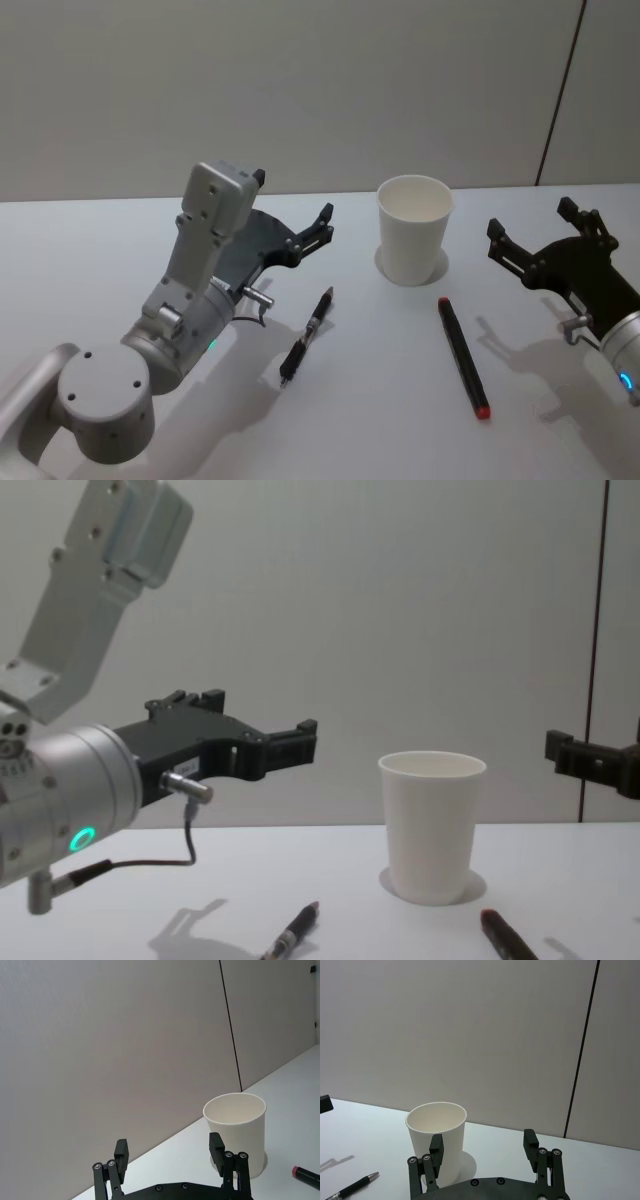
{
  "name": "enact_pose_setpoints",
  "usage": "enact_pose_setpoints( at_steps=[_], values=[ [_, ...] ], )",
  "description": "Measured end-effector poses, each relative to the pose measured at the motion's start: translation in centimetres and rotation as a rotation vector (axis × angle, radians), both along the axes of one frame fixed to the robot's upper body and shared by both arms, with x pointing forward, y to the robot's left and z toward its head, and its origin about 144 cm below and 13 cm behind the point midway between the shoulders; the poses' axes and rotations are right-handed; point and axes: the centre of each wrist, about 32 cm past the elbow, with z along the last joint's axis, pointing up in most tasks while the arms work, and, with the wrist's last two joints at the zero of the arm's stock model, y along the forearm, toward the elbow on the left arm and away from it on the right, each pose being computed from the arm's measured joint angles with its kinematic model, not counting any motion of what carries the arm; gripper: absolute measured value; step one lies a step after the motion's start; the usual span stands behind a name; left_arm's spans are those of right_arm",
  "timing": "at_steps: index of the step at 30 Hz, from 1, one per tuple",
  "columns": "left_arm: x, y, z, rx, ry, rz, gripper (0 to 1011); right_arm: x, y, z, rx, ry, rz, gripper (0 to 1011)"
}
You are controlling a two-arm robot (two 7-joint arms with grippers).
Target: Place the pen into the pen holder.
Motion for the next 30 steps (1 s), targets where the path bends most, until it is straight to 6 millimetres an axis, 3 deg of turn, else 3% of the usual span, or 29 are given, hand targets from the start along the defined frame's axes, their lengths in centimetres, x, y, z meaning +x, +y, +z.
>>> enact_pose_setpoints(
  at_steps=[30],
  values=[
    [-4.0,3.1,1.6,0.025,0.157,-0.006,1001,0.0,0.0,0.0,0.000,0.000,0.000,1002]
  ],
)
